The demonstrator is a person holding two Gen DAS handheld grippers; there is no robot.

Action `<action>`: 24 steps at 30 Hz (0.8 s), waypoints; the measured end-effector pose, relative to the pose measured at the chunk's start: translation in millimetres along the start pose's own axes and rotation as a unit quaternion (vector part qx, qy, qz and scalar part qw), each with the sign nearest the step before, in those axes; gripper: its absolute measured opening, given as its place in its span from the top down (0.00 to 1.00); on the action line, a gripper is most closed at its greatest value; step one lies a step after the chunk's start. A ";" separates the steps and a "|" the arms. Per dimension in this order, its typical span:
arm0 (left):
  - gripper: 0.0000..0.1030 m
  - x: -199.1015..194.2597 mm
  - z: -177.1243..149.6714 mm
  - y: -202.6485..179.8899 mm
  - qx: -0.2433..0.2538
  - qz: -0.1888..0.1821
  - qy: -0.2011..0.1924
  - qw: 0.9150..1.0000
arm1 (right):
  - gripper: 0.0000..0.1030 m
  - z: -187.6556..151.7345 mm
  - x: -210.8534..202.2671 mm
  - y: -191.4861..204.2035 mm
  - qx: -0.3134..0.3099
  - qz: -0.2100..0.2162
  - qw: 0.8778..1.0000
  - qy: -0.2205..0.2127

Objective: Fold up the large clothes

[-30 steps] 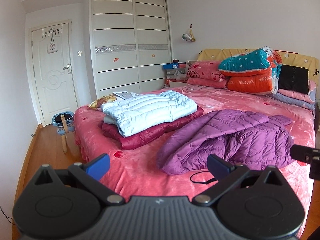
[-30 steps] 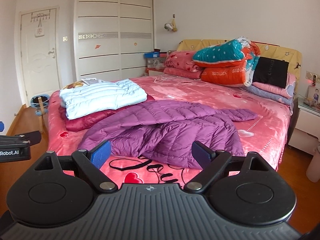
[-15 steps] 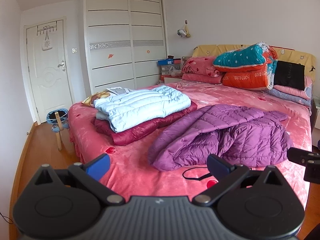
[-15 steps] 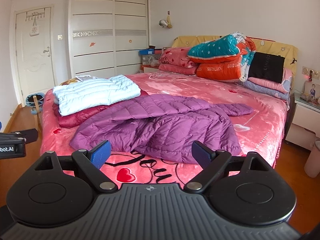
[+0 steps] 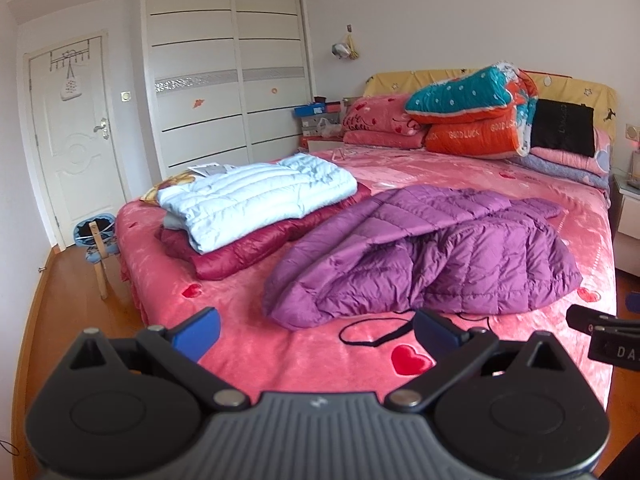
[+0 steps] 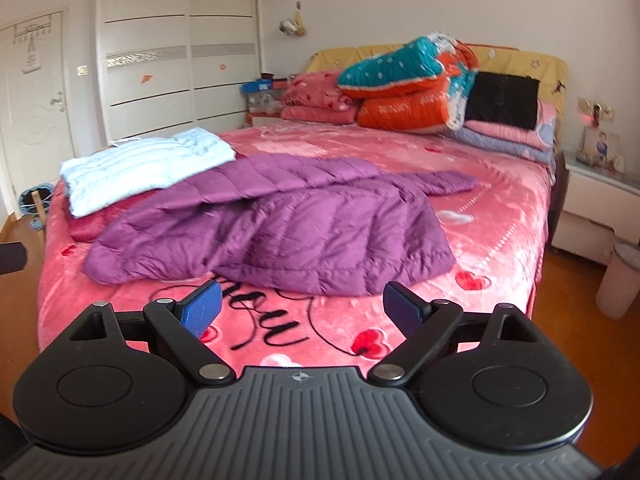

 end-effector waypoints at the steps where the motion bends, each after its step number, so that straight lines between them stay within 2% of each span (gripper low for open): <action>1: 0.01 2.4 -1.6 -2.7 0.003 -0.001 0.003 1.000 | 0.00 -2.2 4.4 -2.2 0.003 -0.003 1.000 0.003; 13: 0.01 35.3 -18.0 -36.5 0.025 -0.024 0.020 0.999 | 0.00 -29.0 43.6 -28.8 0.019 -0.018 0.999 0.020; 19: 0.01 70.5 -17.6 -36.8 0.039 -0.016 -0.011 0.999 | 0.00 -43.8 61.8 -41.4 0.029 -0.020 0.998 0.045; 24: 0.05 111.8 -7.2 -27.4 0.031 0.002 -0.017 0.999 | 0.00 -50.2 81.1 -49.2 0.045 -0.008 0.997 0.063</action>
Point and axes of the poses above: each gripper's, at about its wrist camera, not at the fingertips, and x roughly the way its jaws point, y to its left, z to its top, the point moved 6 cm from there along x, roughly the way its jaws point, and after that the axes turned 10 degrees about -x, right-handed, at the moved point
